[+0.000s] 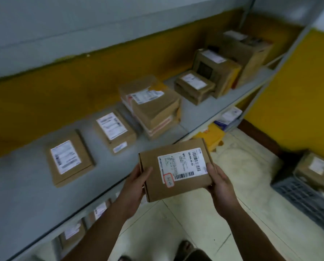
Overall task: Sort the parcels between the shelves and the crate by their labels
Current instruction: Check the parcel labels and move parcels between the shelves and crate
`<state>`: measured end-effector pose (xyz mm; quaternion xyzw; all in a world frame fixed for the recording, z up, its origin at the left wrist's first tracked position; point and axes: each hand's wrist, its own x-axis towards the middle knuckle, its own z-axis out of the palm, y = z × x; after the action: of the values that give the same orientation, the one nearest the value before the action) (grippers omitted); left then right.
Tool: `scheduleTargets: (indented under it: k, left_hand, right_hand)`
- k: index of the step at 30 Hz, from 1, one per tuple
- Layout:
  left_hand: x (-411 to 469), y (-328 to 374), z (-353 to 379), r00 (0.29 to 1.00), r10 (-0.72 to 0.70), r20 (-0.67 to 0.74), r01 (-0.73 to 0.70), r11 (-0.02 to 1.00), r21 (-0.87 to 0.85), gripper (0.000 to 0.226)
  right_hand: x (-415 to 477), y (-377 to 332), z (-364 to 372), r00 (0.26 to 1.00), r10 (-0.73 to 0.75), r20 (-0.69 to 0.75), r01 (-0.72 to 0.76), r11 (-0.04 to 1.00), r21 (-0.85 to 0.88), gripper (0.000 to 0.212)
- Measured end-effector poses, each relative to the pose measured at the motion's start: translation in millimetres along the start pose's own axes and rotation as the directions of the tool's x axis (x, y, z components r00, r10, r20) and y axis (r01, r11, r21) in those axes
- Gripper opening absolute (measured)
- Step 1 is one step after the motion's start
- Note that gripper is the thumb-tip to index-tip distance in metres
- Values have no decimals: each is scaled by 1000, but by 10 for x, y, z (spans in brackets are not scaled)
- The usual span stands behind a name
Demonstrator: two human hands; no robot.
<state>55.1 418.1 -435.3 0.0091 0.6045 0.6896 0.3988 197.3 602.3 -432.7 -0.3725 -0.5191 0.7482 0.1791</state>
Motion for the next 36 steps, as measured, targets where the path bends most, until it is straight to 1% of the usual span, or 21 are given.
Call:
scheduleTargets:
  k: [4,9,11,13,14,15,17,19,23,26,28,30,31,32,36]
  left_hand:
    - [267,-183,937,992,-23,125,10,994,107,38]
    - [535,-399,2065,985,-7,171,-40,962,271,59]
    - [609,-466,2428,976,15,218,-84,947,310,56]
    - [709,-542,2778,965,-1,262,-92,935,342,50]
    - [723,-533,2797,964,-5,267,-92,934,346,49]
    - [826,-621,3073,950,-39,311,-86,922,378,50]
    - [945,-686,3332,933,-80,351,-80,905,418,55]
    - [1133,-796,3748,902,-131,412,-81,885,459,59]
    - [1469,-966,4498,851,-201,485,-73,870,488,59]
    - [1645,-1109,5035,809,-285,514,-43,843,536,58]
    - [1723,-1162,5419,777,-313,546,-37,844,535,57]
    - [1847,-1325,5892,734,-374,568,-23,821,570,59]
    - [1870,-1329,5957,726,-375,577,-27,822,569,59]
    - [1894,-1392,6137,706,-404,581,-11,815,580,60]
    - [2006,-1632,6739,647,-463,606,-27,780,625,58]
  right_hand:
    - [76,-87,-826,987,33,-160,-19,996,88,29]
    - [110,-242,-1763,948,42,-317,5,989,146,29]
    - [107,-296,-2045,929,30,-368,30,987,157,28]
    - [116,-346,-2328,904,34,-426,46,983,177,27]
    - [119,-369,-2336,900,39,-433,40,984,173,27]
    - [131,-386,-2574,878,43,-477,56,980,192,27]
    - [164,-417,-2795,855,56,-515,57,978,201,27]
    - [245,-439,-3149,811,73,-581,71,973,221,30]
    - [435,-581,-3711,745,89,-661,91,968,233,31]
    - [495,-710,-4092,669,141,-730,92,959,269,30]
    - [524,-806,-4342,635,133,-761,112,959,262,30]
    - [564,-887,-4716,572,172,-802,120,950,290,30]
    - [574,-956,-4736,563,180,-807,123,947,296,29]
    - [568,-969,-4881,548,195,-814,137,939,317,29]
    - [616,-999,-5402,485,248,-839,171,913,369,28]
